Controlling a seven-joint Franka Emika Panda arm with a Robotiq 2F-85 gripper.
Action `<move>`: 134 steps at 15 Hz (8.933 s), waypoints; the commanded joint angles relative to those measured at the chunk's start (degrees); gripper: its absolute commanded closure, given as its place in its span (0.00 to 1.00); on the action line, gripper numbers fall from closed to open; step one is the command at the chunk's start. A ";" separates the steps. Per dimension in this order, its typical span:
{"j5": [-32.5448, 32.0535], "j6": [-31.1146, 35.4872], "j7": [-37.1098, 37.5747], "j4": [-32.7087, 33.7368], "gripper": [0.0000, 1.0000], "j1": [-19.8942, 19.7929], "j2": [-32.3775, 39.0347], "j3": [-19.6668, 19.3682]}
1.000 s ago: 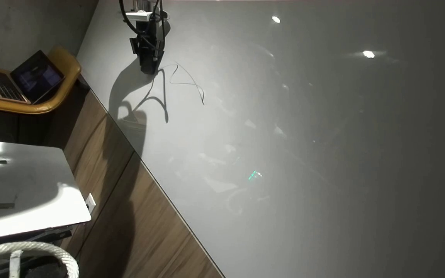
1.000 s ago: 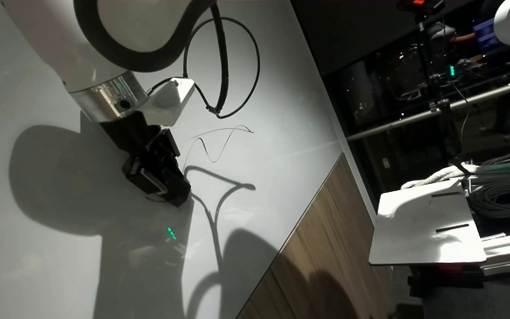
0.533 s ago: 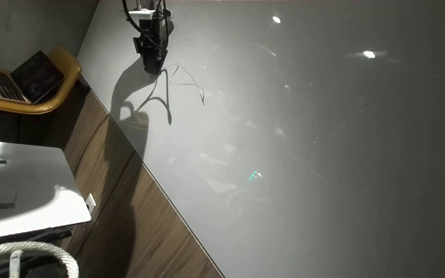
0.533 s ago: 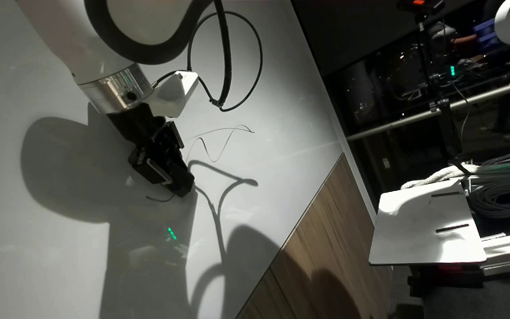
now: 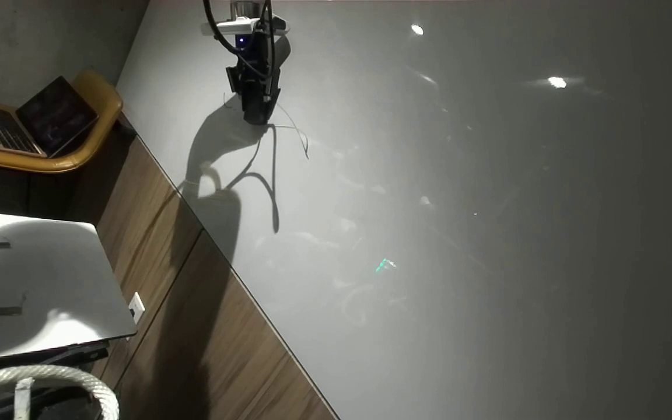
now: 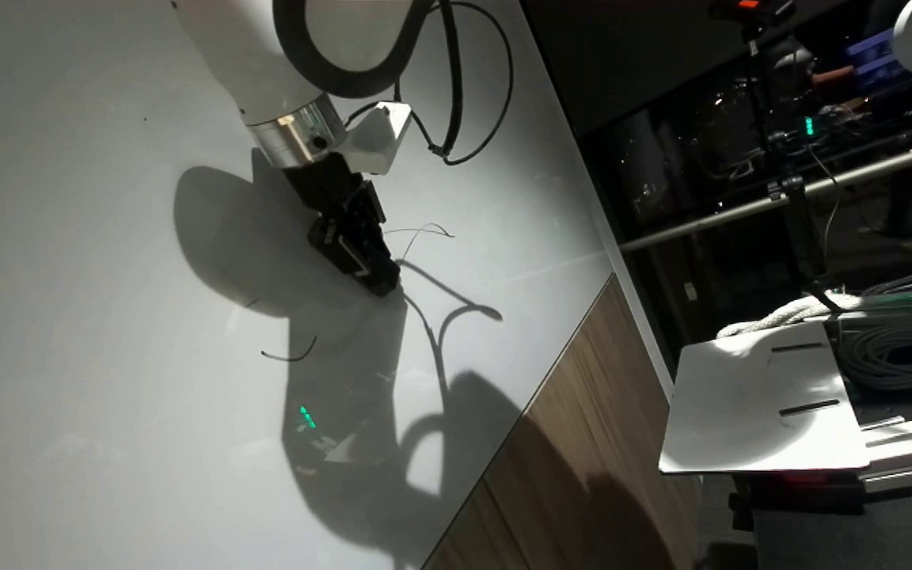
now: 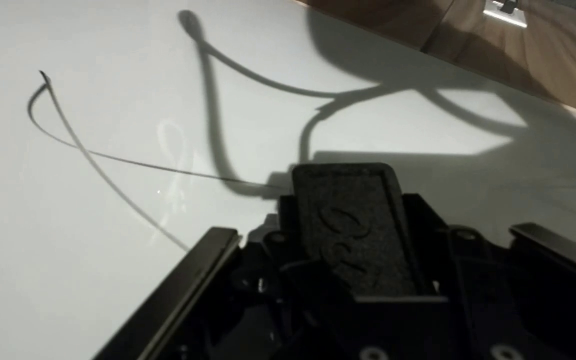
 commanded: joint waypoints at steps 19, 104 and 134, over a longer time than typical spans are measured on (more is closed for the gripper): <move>-20.72 28.18 22.74 -29.51 0.71 -14.73 -12.28 -4.84; -3.71 -5.54 -2.03 31.67 0.71 14.62 25.78 -0.37; -9.59 13.63 9.02 -21.77 0.71 -7.69 -12.32 -1.90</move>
